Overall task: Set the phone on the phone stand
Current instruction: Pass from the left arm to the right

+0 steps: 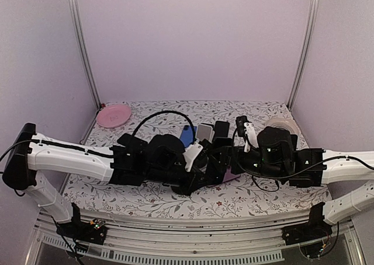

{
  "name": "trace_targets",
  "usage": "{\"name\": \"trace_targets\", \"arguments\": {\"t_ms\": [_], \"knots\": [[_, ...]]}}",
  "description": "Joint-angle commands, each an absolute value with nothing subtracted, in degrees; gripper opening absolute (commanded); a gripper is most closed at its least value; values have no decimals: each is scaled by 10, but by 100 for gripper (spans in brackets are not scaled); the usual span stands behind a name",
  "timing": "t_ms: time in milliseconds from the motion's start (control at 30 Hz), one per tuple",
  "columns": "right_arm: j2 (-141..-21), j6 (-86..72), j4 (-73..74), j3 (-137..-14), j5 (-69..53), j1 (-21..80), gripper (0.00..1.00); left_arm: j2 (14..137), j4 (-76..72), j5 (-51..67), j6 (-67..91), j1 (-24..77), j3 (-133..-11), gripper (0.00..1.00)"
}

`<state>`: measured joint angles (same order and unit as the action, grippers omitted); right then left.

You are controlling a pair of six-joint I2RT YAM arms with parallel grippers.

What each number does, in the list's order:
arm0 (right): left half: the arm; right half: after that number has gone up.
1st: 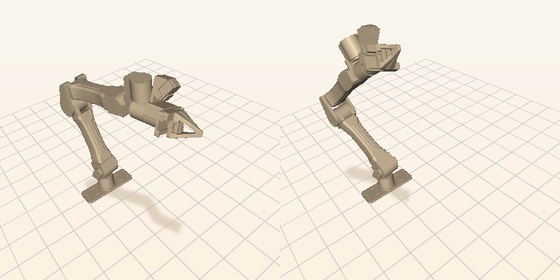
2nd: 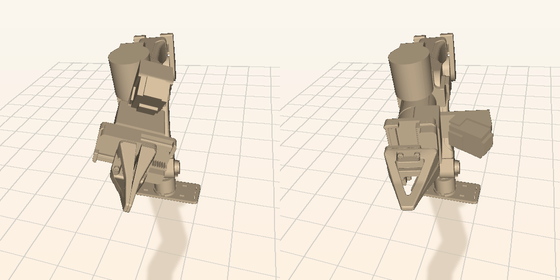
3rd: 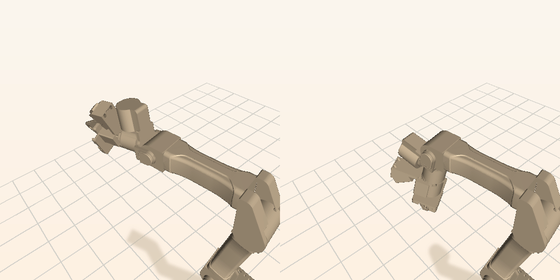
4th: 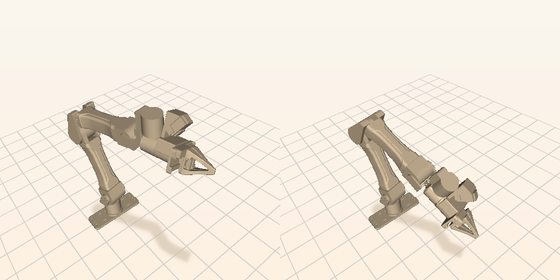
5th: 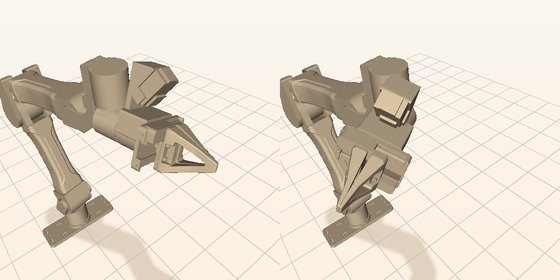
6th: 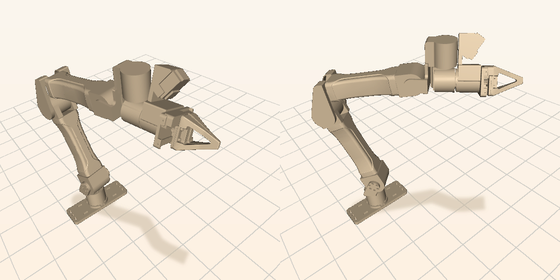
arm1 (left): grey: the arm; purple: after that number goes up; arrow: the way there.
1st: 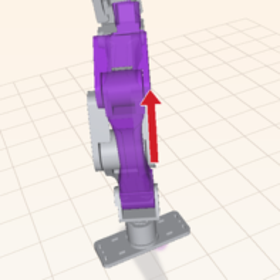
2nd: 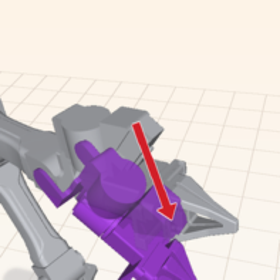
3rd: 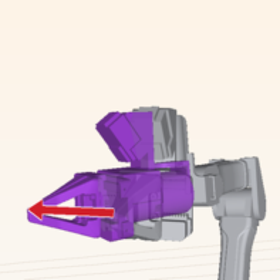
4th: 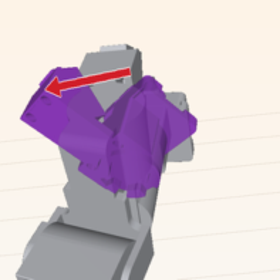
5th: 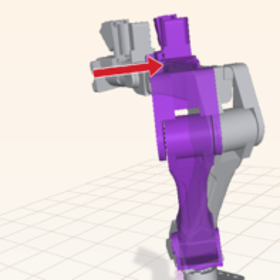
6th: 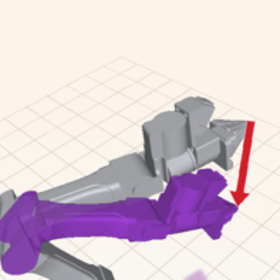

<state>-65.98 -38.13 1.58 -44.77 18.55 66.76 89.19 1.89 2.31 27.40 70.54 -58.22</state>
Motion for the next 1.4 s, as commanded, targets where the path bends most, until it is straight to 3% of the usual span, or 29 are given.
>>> {"name": "trace_targets", "arguments": {"t_ms": [0,500,600,867,967,1367], "knots": [[-667,-388,22,-471,193,671,95,904,15,16,256,713,-616,0],[-676,-427,38,-473,215,671,85,924,40,-12,247,728,-640,0],[-676,-427,36,-474,217,672,78,921,35,-10,248,729,-637,0],[-674,-428,35,-472,218,672,45,918,27,-18,250,729,-628,0],[-673,-428,34,-473,219,671,41,918,26,-27,254,728,-626,0],[-651,-391,45,-476,211,622,33,899,-7,-44,277,711,-585,61]]}}
